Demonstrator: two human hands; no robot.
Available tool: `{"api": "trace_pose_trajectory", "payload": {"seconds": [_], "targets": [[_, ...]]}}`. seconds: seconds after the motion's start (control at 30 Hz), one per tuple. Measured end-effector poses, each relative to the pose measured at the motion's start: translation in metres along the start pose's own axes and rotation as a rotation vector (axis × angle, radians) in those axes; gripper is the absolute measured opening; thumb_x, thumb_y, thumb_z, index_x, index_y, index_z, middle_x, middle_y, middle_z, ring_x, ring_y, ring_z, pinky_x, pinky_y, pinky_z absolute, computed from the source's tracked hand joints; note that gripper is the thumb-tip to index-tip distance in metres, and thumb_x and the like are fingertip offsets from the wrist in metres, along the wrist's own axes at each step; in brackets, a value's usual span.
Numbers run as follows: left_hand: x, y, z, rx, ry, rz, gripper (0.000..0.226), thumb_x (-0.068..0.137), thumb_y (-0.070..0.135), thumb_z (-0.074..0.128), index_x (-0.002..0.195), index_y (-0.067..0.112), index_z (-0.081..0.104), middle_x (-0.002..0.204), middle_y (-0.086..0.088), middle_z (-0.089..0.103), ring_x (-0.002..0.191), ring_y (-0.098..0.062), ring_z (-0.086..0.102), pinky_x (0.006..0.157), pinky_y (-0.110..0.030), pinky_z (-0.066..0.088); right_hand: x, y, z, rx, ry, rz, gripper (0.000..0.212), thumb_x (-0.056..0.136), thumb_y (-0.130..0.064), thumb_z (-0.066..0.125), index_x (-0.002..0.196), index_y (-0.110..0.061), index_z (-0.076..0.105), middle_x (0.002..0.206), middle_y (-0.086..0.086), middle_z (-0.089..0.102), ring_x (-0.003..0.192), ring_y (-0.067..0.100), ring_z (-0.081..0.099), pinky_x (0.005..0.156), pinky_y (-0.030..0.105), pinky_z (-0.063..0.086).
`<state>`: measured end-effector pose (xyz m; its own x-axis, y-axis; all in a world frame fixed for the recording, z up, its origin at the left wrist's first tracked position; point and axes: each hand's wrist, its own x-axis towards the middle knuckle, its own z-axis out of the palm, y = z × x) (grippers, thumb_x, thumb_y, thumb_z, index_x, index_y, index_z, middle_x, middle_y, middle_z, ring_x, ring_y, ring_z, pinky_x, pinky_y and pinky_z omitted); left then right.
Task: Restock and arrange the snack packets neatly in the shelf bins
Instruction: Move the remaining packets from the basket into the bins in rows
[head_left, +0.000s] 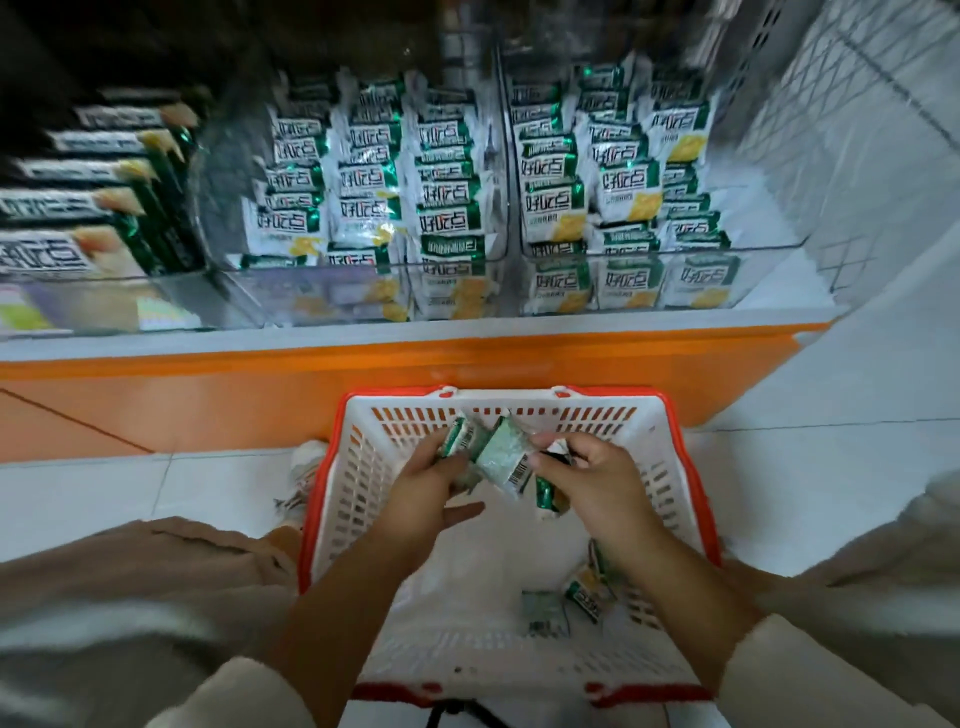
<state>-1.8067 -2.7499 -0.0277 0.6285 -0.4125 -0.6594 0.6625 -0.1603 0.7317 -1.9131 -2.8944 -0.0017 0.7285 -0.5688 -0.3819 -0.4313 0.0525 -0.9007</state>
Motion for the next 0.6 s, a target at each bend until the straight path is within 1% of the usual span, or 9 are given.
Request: {"api": "trace_pose_trajectory", "payload": {"seconds": [0.1,0.17,0.27,0.33,0.4,0.43,0.5,0.53,0.6], "targets": [[-0.025,0.026,0.012,-0.022,-0.151,0.066,0.046,0.084,0.035,0.072,0.127,0.029,0.058,0.120,-0.004,0.070,0.109,-0.027,0.068,0.087,-0.048,0.058,-0.017,-0.029,-0.003,-0.019,0.002,-0.076,0.011,0.085,-0.017,0.072,0.086,-0.027,0.071,0.092,-0.009,0.072,0.074,-0.004,0.067,0.055,0.011,0.049],[-0.042,0.041,0.022,0.020,-0.228,0.122,0.055,0.077,0.025,0.078,0.128,0.025,0.057,0.117,-0.006,0.071,0.106,-0.027,0.070,0.082,-0.043,0.059,-0.026,-0.050,-0.007,-0.044,0.027,-0.123,0.010,0.086,-0.020,0.070,0.086,-0.030,0.070,0.090,-0.011,0.071,0.081,0.001,0.068,0.063,0.017,0.054],[-0.060,0.066,0.032,0.071,-0.213,0.222,0.048,0.082,0.007,0.077,0.125,0.019,0.058,0.109,-0.012,0.073,0.096,-0.029,0.072,0.077,-0.041,0.060,-0.033,-0.079,-0.016,-0.091,0.043,-0.189,0.008,0.086,-0.031,0.071,0.091,-0.035,0.068,0.099,-0.012,0.069,0.094,0.011,0.066,0.079,0.034,0.057],[-0.068,0.085,0.034,0.071,-0.201,0.275,0.042,0.084,0.004,0.074,0.117,0.025,0.060,0.101,-0.013,0.075,0.089,-0.030,0.072,0.077,-0.042,0.060,-0.035,-0.102,-0.025,-0.115,0.026,-0.231,0.011,0.085,-0.039,0.070,0.095,-0.041,0.066,0.106,-0.016,0.064,0.099,0.012,0.064,0.084,0.039,0.055],[-0.076,0.107,0.035,0.065,-0.211,0.325,0.046,0.082,0.002,0.075,0.113,0.032,0.058,0.095,-0.011,0.076,0.085,-0.030,0.072,0.079,-0.045,0.061,-0.035,-0.127,-0.035,-0.140,0.035,-0.277,0.013,0.088,-0.041,0.066,0.101,-0.041,0.063,0.107,-0.016,0.059,0.101,0.011,0.061,0.088,0.039,0.052],[-0.082,0.116,0.038,0.075,-0.222,0.355,0.049,0.079,0.004,0.078,0.115,0.030,0.059,0.095,-0.010,0.076,0.085,-0.029,0.072,0.080,-0.045,0.061,-0.035,-0.139,-0.040,-0.157,0.054,-0.294,0.011,0.090,-0.041,0.064,0.100,-0.040,0.062,0.104,-0.011,0.059,0.099,0.013,0.061,0.088,0.042,0.052],[-0.090,0.130,0.045,0.095,-0.262,0.409,0.056,0.069,0.012,0.084,0.119,0.024,0.060,0.098,-0.009,0.076,0.087,-0.029,0.073,0.081,-0.044,0.061,-0.031,-0.158,-0.046,-0.201,0.117,-0.334,0.006,0.091,-0.043,0.062,0.094,-0.038,0.061,0.098,0.005,0.062,0.094,0.026,0.062,0.083,0.047,0.051],[-0.093,0.135,0.050,0.105,-0.280,0.419,0.061,0.066,0.015,0.085,0.120,0.023,0.059,0.101,-0.010,0.075,0.090,-0.030,0.073,0.082,-0.044,0.060,-0.030,-0.166,-0.046,-0.228,0.147,-0.353,0.008,0.092,-0.044,0.060,0.091,-0.035,0.060,0.094,0.010,0.063,0.089,0.032,0.062,0.078,0.047,0.052],[-0.099,0.140,0.060,0.130,-0.306,0.443,0.070,0.062,0.018,0.087,0.124,0.025,0.056,0.104,-0.009,0.075,0.094,-0.030,0.073,0.086,-0.046,0.059,-0.026,-0.174,-0.044,-0.255,0.193,-0.384,0.017,0.093,-0.044,0.057,0.093,-0.028,0.061,0.088,0.012,0.064,0.082,0.035,0.062,0.073,0.048,0.051]]}}
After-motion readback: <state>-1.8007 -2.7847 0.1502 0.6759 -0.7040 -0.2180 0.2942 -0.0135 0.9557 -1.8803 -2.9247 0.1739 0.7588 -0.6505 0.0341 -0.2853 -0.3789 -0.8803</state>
